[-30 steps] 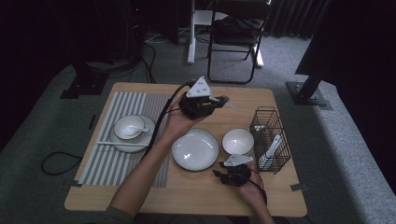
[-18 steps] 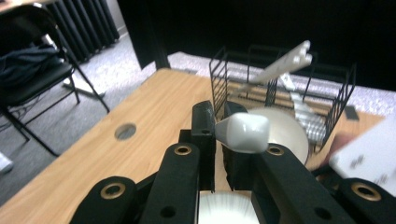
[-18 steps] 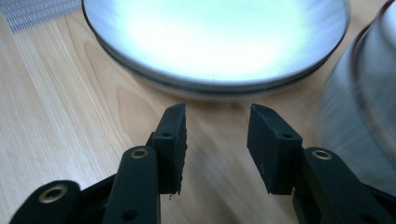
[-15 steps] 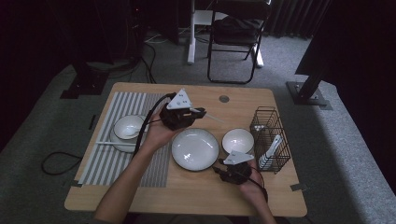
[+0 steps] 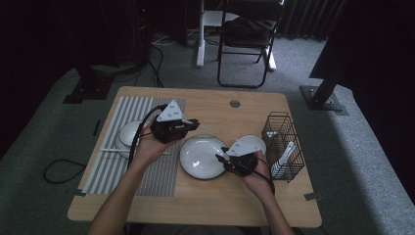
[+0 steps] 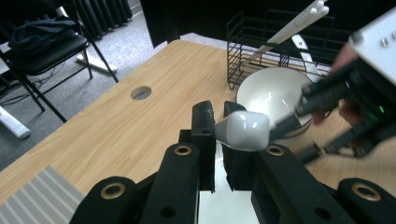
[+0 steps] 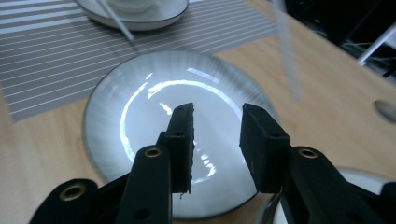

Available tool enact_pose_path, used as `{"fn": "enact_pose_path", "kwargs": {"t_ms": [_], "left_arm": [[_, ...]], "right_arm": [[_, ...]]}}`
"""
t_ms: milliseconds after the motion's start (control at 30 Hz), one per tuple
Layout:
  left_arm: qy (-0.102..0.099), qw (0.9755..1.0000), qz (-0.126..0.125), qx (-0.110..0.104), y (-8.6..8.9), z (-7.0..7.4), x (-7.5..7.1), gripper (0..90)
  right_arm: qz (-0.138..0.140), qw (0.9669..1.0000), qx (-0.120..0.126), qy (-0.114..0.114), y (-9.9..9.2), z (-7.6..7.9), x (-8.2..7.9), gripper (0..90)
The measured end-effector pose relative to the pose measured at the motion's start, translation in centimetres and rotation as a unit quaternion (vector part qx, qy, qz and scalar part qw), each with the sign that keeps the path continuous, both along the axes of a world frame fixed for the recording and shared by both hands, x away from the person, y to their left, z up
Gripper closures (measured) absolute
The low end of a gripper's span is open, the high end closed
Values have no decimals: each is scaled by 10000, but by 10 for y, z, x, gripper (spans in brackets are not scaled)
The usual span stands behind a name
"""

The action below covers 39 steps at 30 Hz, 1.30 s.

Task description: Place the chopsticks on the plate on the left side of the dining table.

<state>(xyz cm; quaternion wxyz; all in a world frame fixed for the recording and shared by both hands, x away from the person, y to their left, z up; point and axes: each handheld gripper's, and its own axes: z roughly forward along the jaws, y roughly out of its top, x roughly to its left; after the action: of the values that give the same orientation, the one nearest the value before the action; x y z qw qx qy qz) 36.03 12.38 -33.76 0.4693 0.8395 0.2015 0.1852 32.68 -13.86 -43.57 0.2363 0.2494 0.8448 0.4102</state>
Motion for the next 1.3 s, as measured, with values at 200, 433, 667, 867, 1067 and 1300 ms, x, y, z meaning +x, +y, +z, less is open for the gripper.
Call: {"fn": "enact_pose_path", "kwargs": {"t_ms": [200,433,667,867,1067,1300], "left_arm": [[78,10000,49,-33,11,-2,-5,844],[72,9999,-52,-99,10,2,-12,844],[128,9995,-149,-260,12,6,-13,844],[263,9980,-221,-537,16,6,-9,843],[176,9979,-88,-620,15,7,-7,805],[-7,9982,113,-596,15,5,-10,761]], "right_arm": [[-8,9995,-293,-112,19,12,21,651],[-100,9988,-489,19,41,4,48,653],[-170,9984,-522,122,42,-3,56,769],[-34,9990,-455,43,38,-3,48,794],[252,9983,-515,-116,37,-6,38,840],[608,9971,-454,-47,39,-9,29,866]]}}
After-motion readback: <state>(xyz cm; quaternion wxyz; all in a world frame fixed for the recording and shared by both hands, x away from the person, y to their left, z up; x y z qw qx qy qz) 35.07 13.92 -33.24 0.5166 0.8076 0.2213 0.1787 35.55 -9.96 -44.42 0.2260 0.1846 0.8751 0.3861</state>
